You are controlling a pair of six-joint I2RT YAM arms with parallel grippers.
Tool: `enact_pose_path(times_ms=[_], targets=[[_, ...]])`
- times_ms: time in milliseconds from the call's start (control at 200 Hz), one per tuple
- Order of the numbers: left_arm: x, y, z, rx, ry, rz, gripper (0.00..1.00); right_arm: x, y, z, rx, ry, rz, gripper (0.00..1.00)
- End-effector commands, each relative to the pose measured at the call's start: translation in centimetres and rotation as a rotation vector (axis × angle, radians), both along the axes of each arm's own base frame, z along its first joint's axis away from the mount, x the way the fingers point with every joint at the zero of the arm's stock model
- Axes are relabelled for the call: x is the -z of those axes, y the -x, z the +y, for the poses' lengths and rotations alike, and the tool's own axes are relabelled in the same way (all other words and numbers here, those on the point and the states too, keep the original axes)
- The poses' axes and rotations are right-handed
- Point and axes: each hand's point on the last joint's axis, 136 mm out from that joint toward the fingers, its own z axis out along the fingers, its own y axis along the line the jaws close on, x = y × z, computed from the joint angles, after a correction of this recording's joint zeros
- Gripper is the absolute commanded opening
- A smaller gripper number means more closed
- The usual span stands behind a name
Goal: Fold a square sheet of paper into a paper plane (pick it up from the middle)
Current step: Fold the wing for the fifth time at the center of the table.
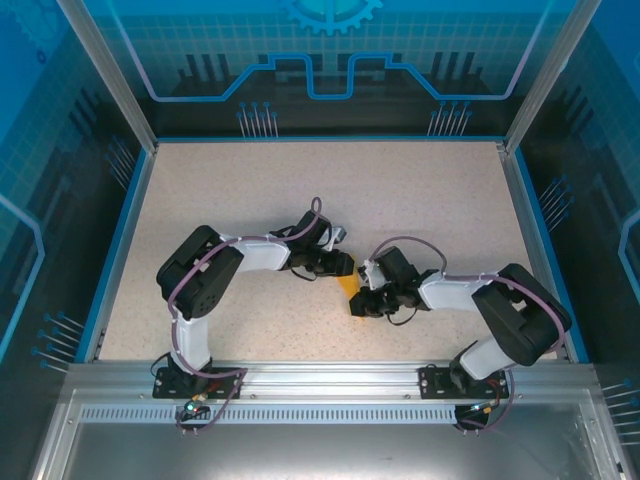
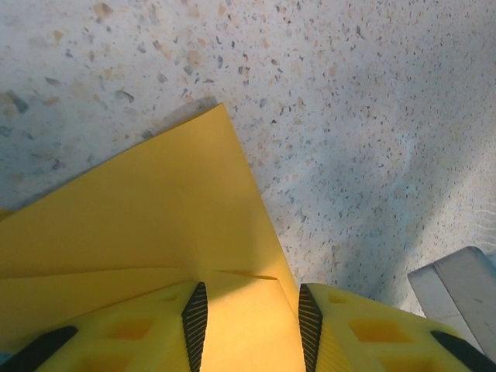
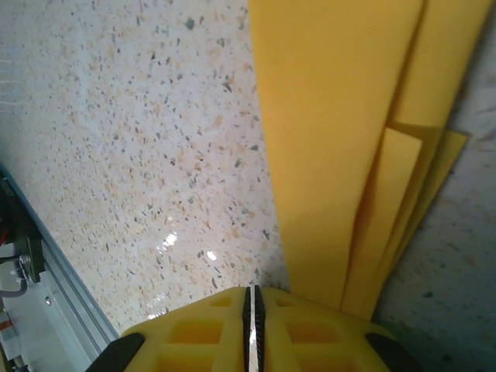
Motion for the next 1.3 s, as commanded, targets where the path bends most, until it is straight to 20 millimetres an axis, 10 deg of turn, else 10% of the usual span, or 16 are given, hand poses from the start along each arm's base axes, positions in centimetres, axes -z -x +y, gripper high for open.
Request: enact_pose_path(times_ms=[0, 665, 985, 1295], targets=[[3.7, 0.6, 3.3, -0.050, -0.148, 0.037, 0.39, 2.5, 4.1, -2.4, -0.011, 0.095, 0.120, 0.12], [4.4, 0.9, 2.8, -0.023, -0.112, 0.076, 0.39, 0.6, 6.2, -4.3, -0.006, 0.113, 0.116, 0.14], [4.3, 1.0, 2.6, -0.023, -0.100, 0.078, 0.40, -5.3, -0.6, -1.0, 0.071, -0.008, -0.122, 0.16], [3.1, 0.3, 2.1, -0.017, -0.082, 0.060, 0.40, -0.6, -2.1, -0.3, 0.098, 0.052, -0.025, 0.11]])
